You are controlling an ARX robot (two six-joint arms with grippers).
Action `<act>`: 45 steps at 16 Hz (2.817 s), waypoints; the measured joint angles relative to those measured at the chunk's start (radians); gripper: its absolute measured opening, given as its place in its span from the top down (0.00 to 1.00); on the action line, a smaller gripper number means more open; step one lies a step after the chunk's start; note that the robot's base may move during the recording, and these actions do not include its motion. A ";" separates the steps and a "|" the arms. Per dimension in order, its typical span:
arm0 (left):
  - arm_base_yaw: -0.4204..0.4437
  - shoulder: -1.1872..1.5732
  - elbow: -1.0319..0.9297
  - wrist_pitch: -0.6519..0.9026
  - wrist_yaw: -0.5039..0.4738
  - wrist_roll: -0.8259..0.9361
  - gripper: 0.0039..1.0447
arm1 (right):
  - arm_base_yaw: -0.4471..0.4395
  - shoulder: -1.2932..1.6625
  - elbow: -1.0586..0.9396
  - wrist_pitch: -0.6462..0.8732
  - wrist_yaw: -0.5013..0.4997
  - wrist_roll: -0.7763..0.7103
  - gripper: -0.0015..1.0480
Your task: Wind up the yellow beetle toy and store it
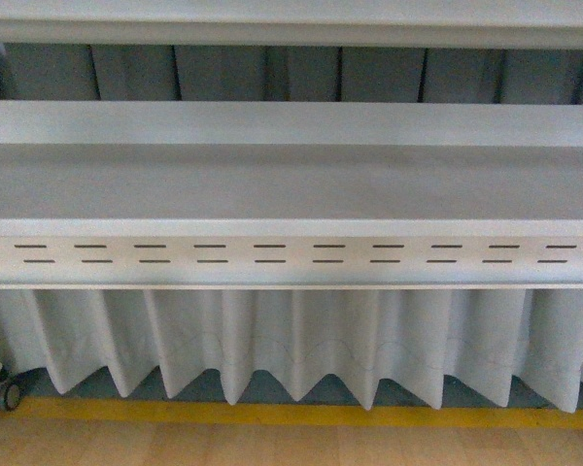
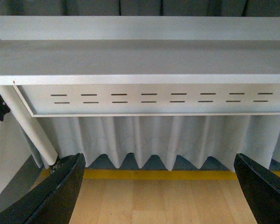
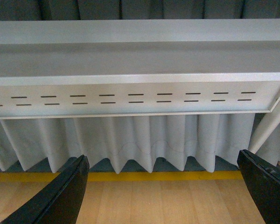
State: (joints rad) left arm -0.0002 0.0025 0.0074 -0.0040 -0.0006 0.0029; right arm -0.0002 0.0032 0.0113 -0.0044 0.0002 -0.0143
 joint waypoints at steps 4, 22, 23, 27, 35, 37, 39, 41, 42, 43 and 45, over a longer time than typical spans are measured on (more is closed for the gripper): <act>0.000 0.000 0.000 0.000 0.000 0.000 0.06 | 0.000 0.000 0.000 0.000 0.000 0.000 0.06; 0.000 0.000 0.000 0.000 0.000 0.000 0.06 | 0.000 0.000 0.000 0.000 0.000 0.000 0.06; 0.000 0.000 0.000 0.000 0.000 0.000 0.06 | 0.000 0.000 0.000 0.000 0.000 0.000 0.06; 0.000 0.000 0.000 0.000 0.000 0.000 0.06 | 0.000 0.000 0.000 0.000 0.000 0.000 0.06; 0.000 0.000 0.000 -0.002 0.000 0.000 0.06 | 0.000 0.000 0.000 -0.003 0.000 0.000 0.06; 0.000 0.000 0.000 -0.003 0.000 0.000 0.06 | 0.000 0.000 0.000 -0.002 0.000 0.000 0.06; 0.000 0.000 0.000 -0.001 0.000 0.000 0.06 | 0.000 0.000 0.000 -0.002 0.001 0.000 0.06; 0.000 0.000 0.000 0.000 0.000 0.000 0.06 | 0.000 0.000 0.000 -0.001 0.000 0.000 0.06; 0.000 0.000 0.000 -0.002 0.000 0.000 0.06 | 0.000 0.000 0.000 0.000 0.000 0.000 0.06; 0.000 0.000 0.000 -0.001 0.000 0.000 0.06 | 0.000 0.000 0.000 0.000 0.000 0.000 0.06; 0.000 0.000 0.000 0.000 0.000 0.000 0.06 | 0.000 0.000 0.000 0.001 0.000 0.000 0.06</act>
State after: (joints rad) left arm -0.0002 0.0025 0.0074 -0.0044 -0.0002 0.0029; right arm -0.0002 0.0032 0.0113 -0.0032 0.0006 -0.0143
